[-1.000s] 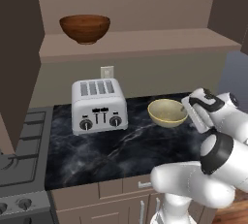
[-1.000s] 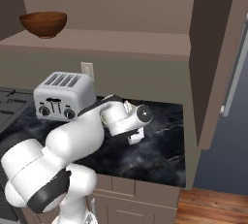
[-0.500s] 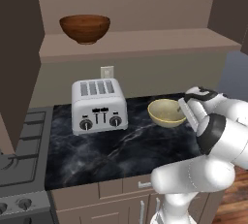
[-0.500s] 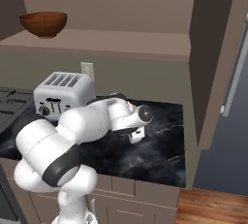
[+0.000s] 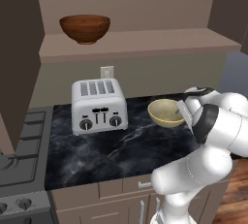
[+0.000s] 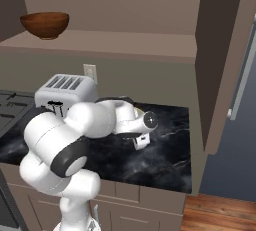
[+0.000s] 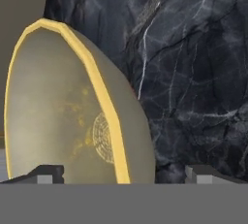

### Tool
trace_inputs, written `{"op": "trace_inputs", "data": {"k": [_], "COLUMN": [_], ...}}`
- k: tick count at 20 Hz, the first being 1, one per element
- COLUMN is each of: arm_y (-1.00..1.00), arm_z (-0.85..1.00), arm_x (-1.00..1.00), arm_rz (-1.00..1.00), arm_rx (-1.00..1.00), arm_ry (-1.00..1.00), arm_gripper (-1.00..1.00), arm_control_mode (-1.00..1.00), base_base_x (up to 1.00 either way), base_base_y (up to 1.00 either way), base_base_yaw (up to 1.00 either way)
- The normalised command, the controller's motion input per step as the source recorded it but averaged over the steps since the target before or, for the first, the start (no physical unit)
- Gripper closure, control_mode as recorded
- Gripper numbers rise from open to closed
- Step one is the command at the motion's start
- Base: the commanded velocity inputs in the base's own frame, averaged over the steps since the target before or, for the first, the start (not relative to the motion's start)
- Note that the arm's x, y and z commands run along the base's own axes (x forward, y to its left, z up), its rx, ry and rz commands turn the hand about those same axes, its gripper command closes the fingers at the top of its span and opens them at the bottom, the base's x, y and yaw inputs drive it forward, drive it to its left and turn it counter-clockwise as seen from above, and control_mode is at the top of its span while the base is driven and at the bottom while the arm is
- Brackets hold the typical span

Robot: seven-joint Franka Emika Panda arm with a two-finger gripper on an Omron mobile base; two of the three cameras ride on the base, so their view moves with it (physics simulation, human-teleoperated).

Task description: Open the cabinet. Pick the bowls from the counter and place them in the cabinet. Then close the cabinet.

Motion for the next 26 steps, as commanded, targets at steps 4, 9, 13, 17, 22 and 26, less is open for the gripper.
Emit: {"op": "trace_inputs", "data": {"k": [4, 9, 13, 17, 22, 26], "arm_y": [0.11, 0.10, 0.01, 0.06, 0.08, 0.03], "arm_z": [-0.17, -0.05, -0.01, -0.04, -0.02, 0.26], "arm_x": [0.07, 0.01, 0.00, 0.00, 0.00, -0.18], "arm_rz": [0.00, 0.00, 0.00, 0.00, 0.00, 0.00], "arm_rx": [0.00, 0.00, 0.00, 0.00, 0.00, -0.01], "arm_ry": [0.00, 0.00, 0.00, 0.00, 0.00, -0.05], "arm_gripper": [1.00, 1.00, 1.00, 1.00, 1.00, 1.00], "arm_control_mode": [-1.00, -1.00, -1.00, -1.00, -1.00, -1.00], "base_base_x": [0.00, 0.00, 0.00, 0.00, 0.00, 0.00], "base_base_y": [0.00, 0.00, 0.00, 0.00, 0.00, 0.00], "base_base_yaw": [0.00, 0.00, 0.00, 0.00, 0.00, 0.00]}}
